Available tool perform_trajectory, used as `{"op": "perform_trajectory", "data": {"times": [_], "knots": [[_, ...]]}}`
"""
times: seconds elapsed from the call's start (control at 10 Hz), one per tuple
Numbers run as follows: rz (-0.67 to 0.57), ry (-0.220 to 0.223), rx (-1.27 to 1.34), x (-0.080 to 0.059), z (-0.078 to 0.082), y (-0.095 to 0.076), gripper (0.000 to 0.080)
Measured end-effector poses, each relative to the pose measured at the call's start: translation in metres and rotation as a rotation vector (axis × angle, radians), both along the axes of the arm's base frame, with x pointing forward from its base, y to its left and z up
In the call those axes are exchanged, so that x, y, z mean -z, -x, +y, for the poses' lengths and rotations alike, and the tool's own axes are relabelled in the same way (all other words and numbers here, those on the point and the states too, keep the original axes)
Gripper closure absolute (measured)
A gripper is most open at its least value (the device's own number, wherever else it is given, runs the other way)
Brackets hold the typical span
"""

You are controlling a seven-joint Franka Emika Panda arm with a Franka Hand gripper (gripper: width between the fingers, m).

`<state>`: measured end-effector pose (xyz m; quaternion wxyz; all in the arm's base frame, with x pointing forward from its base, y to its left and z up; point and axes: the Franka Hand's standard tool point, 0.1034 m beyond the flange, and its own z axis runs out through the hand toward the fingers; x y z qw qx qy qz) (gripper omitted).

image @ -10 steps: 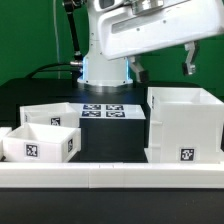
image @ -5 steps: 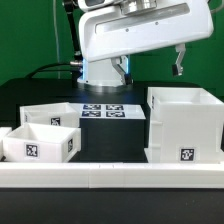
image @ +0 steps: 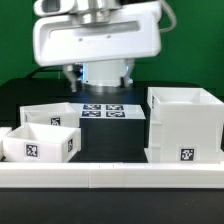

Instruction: Assemble drawer

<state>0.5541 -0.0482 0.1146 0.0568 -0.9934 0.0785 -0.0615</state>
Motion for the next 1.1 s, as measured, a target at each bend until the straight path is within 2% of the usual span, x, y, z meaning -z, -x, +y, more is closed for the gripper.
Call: {"op": "perform_trajectory", "data": {"times": [0.1, 0.2, 0.7, 0.9, 1.1], "knots": [[0.001, 0.008, -0.015, 0.007, -0.013, 0.002, 0.0150], [0.005, 0.011, -0.020, 0.011, -0.017, 0.002, 0.0150], [0.007, 0.011, -0.023, 0.012, -0.016, 0.003, 0.0150], [0.074, 0.030, 0.025, 0.026, -0.017, 0.004, 0.0150], [0.079, 0.056, 0.045, 0.043, -0.026, 0.002, 0.0150]]}}
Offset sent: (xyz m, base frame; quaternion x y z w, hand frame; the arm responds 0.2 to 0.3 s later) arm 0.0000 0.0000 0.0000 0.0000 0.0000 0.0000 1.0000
